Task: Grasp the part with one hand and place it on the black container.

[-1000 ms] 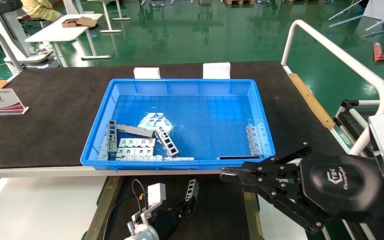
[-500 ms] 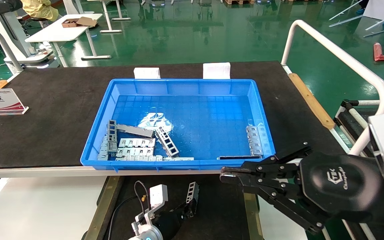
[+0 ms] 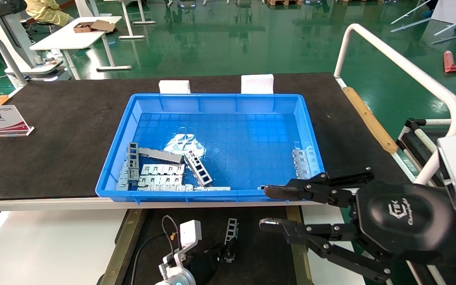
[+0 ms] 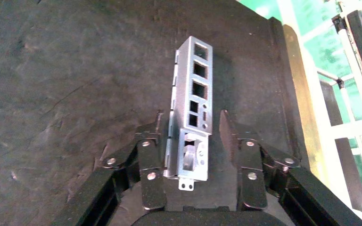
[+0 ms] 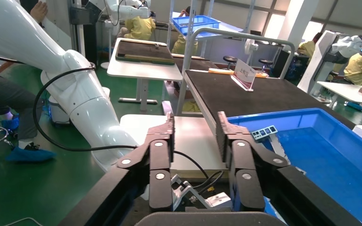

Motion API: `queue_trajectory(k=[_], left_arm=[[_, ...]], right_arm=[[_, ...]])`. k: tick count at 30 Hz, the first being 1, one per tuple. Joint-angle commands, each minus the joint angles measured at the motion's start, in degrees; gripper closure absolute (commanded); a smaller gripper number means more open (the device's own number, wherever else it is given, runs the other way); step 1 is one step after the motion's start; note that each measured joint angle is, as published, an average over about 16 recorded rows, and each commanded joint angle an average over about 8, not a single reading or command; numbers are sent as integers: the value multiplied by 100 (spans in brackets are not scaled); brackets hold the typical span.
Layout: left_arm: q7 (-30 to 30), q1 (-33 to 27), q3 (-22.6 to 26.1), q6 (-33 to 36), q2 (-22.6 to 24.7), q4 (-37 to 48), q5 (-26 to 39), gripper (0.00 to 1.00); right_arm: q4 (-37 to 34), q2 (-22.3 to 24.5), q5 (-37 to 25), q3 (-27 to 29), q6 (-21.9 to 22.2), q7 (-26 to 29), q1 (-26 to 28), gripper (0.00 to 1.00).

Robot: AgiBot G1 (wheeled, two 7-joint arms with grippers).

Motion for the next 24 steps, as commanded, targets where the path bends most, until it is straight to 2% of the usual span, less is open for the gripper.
queue_trajectory(k=[1, 8, 17, 24], left_arm=[[10, -28, 12, 10, -5, -18, -13, 0], [218, -53, 23, 65, -342, -475, 331, 0], [526, 43, -114, 361, -1080, -1405, 1046, 0], [678, 208, -563, 1243, -1611, -1741, 1621, 0]], right_arm=[[0, 0, 0, 0, 0, 0, 0, 0], [0, 0, 0, 0, 0, 0, 0, 0], [0, 0, 1, -1, 0, 0, 0, 0], [0, 0, 1, -1, 0, -1, 0, 0]])
